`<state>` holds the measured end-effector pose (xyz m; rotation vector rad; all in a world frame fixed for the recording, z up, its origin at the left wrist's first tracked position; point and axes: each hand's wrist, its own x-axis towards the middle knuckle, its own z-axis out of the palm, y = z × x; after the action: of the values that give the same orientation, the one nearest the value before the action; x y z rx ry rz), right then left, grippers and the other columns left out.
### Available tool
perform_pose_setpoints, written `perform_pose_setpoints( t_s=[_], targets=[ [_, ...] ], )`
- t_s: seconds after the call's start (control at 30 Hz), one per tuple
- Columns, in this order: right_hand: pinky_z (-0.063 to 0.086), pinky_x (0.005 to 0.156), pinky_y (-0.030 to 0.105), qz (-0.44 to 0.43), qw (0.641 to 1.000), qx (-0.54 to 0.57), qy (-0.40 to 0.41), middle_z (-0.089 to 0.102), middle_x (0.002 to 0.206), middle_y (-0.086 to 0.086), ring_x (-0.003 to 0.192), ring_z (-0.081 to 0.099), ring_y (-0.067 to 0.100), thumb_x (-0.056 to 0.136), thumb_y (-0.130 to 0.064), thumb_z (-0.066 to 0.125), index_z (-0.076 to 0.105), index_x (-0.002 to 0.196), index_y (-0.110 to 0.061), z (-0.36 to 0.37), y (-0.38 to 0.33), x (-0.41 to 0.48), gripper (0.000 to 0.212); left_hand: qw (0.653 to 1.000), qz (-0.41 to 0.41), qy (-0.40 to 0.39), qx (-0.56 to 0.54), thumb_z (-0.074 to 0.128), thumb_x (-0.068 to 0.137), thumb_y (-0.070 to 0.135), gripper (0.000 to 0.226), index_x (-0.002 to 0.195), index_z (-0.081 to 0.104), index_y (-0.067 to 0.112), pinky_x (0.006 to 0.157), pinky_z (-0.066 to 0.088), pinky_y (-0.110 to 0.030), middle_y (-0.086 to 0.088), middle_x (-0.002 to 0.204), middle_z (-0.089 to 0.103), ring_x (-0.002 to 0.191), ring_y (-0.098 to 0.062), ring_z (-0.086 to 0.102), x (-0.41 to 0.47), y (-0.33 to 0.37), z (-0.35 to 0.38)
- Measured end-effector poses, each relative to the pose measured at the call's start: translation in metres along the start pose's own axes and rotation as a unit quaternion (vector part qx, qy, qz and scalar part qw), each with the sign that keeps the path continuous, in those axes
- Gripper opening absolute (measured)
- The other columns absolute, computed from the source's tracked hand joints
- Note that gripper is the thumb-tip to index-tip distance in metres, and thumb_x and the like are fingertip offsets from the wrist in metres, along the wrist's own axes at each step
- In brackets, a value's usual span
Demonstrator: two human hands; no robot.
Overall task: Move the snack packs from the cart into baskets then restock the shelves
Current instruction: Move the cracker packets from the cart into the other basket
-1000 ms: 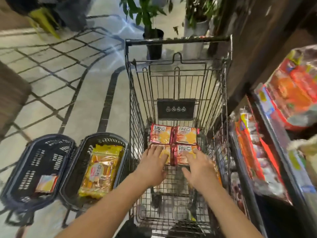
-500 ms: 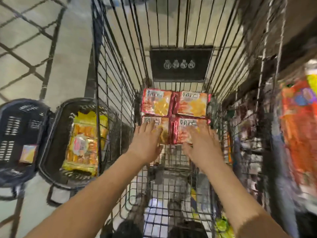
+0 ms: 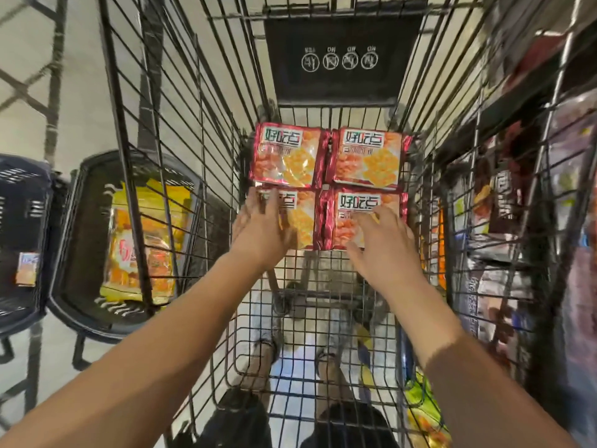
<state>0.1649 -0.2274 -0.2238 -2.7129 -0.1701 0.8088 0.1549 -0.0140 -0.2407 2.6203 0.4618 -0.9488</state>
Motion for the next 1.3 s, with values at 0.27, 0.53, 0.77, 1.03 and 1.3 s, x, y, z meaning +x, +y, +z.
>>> perform_pose_setpoints(
  t_s=[0.27, 0.53, 0.77, 1.03, 1.3],
  targets=[
    [0.040, 0.110, 0.044, 0.090, 0.989, 0.112, 0.023, 0.035, 0.152, 0.011, 0.135, 0.042, 0.033, 0.096, -0.036, 0.065, 0.034, 0.154, -0.018, -0.001, 0.021, 0.016, 0.068, 0.967, -0.118, 0.005, -0.225, 0.075, 0.090, 0.043, 0.108, 0.163, 0.002, 0.012, 0.128, 0.016, -0.050, -0.015, 0.168, 0.017, 0.156, -0.034, 0.017, 0.020, -0.008, 0.015],
    [0.045, 0.090, 0.037, 0.267, 0.916, 0.299, -0.002, 0.057, 0.137, 0.012, 0.122, 0.057, 0.035, 0.096, -0.041, 0.064, 0.038, 0.147, -0.010, 0.016, 0.037, 0.035, 0.065, 0.958, -0.143, 0.054, -0.241, 0.084, 0.082, 0.036, 0.087, 0.150, 0.034, 0.012, 0.118, 0.035, -0.043, -0.009, 0.138, 0.046, 0.136, -0.027, 0.039, 0.012, -0.011, 0.020],
    [0.049, 0.086, 0.034, 0.303, 0.852, 0.427, 0.006, 0.067, 0.108, -0.004, 0.102, 0.064, 0.022, 0.091, -0.043, 0.069, 0.061, 0.117, -0.018, 0.023, 0.043, 0.027, 0.037, 0.924, -0.164, 0.003, -0.346, 0.087, 0.072, 0.039, 0.061, 0.120, 0.057, 0.019, 0.106, 0.048, -0.037, -0.002, 0.120, 0.064, 0.113, -0.022, 0.062, 0.003, -0.014, 0.020],
    [0.053, 0.102, 0.046, 0.317, 0.790, 0.524, -0.024, 0.055, 0.144, 0.006, 0.107, 0.058, 0.020, 0.094, -0.038, 0.071, 0.055, 0.134, -0.010, 0.021, 0.041, 0.011, 0.052, 0.891, -0.119, 0.018, -0.437, 0.068, 0.097, 0.039, 0.035, 0.121, 0.052, 0.019, 0.100, 0.051, -0.038, -0.002, 0.117, 0.069, 0.107, -0.022, 0.067, -0.018, -0.004, 0.008],
    [0.062, 0.079, 0.035, 0.294, 0.711, 0.638, -0.024, 0.064, 0.128, 0.004, 0.098, 0.065, 0.015, 0.093, -0.029, 0.073, 0.053, 0.137, -0.010, 0.003, 0.026, -0.018, 0.053, 0.859, -0.101, 0.029, -0.501, 0.068, 0.097, 0.039, 0.036, 0.123, 0.056, 0.017, 0.092, 0.060, -0.047, -0.006, 0.116, 0.073, 0.101, -0.022, 0.073, -0.052, -0.014, -0.018]
  ],
)
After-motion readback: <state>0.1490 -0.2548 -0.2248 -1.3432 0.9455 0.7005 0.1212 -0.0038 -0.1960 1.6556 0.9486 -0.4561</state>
